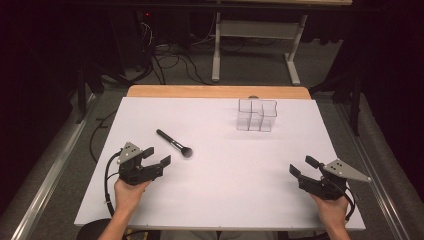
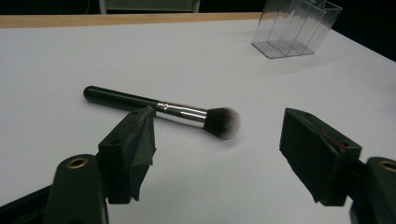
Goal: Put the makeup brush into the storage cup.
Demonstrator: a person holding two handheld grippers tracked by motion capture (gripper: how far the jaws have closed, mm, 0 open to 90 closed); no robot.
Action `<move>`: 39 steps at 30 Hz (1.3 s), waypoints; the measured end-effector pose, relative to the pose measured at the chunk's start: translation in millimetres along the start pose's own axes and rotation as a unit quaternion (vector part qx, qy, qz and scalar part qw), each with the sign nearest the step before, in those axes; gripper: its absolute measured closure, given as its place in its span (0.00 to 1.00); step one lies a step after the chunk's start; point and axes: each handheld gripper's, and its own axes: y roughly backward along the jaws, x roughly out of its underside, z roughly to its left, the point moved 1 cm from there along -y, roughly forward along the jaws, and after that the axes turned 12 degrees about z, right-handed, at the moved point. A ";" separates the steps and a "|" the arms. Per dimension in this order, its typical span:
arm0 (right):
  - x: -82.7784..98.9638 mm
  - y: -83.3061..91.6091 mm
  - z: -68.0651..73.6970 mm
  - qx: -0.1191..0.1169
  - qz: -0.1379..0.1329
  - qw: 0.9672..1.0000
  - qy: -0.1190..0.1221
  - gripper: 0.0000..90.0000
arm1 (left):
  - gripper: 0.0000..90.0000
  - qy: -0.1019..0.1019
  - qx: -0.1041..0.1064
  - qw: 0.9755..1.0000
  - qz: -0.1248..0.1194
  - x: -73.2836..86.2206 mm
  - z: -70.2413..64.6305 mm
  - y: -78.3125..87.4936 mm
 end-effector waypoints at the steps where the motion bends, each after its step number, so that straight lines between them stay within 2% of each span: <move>1: 0.0 0.0 0.0 0.000 0.000 1.000 0.000 0.35 | 0.30 -0.001 0.000 1.000 0.000 0.1 -0.4 0.4; 17: 0.3 -1.6 0.1 -0.006 0.002 1.000 -0.001 0.35 | 0.30 -0.005 0.005 1.000 -0.001 -0.6 -3.5 0.5; 25: 0.3 -1.2 -1.2 -0.005 0.001 1.000 -0.005 0.35 | 0.30 -0.014 0.009 1.000 0.006 -2.2 -4.1 1.8; 39: -0.4 -1.8 -1.1 -0.010 -0.003 1.000 -0.006 0.32 | 0.30 -0.026 0.014 1.000 0.010 -11.7 -10.5 0.6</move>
